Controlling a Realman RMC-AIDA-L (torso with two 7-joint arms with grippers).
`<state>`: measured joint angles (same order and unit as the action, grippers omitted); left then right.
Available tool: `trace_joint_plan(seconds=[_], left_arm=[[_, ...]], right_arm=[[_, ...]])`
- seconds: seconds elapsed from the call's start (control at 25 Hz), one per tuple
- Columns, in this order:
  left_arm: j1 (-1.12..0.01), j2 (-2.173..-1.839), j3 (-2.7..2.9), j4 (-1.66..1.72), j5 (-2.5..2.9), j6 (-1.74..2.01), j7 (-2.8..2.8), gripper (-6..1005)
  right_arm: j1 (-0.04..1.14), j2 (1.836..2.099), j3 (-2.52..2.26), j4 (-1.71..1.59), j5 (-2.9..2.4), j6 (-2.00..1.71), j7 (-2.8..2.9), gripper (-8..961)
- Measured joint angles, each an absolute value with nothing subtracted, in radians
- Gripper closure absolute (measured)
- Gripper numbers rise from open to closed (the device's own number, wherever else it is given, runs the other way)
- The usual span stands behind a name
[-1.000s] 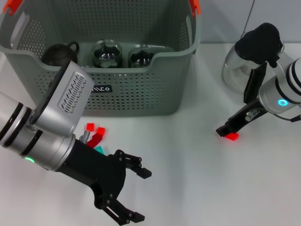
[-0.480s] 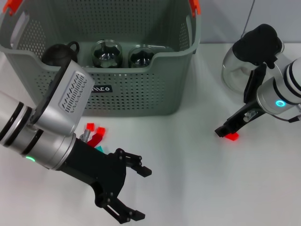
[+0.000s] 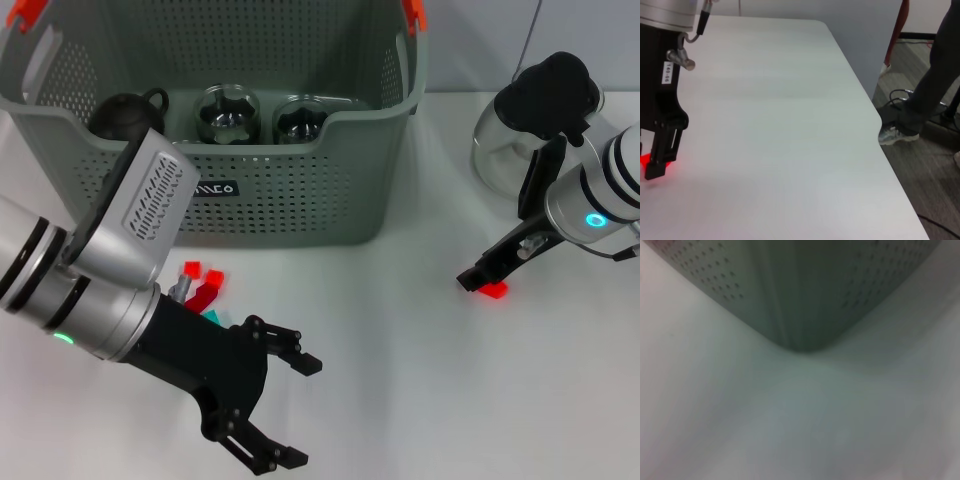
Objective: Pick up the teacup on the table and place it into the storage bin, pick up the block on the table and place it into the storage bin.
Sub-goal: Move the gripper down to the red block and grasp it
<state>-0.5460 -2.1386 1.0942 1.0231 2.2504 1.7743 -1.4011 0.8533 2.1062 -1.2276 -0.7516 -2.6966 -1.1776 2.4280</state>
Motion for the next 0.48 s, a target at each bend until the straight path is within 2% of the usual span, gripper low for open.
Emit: trace_joint_plan(seconds=[0.48], left_arm=[[-0.540, -2.146, 1.097, 1.022, 2.253, 1.772, -1.400, 61]], right_arm=[[0.858, 2.105, -1.249, -0.732, -2.697, -1.172, 2.428, 498]])
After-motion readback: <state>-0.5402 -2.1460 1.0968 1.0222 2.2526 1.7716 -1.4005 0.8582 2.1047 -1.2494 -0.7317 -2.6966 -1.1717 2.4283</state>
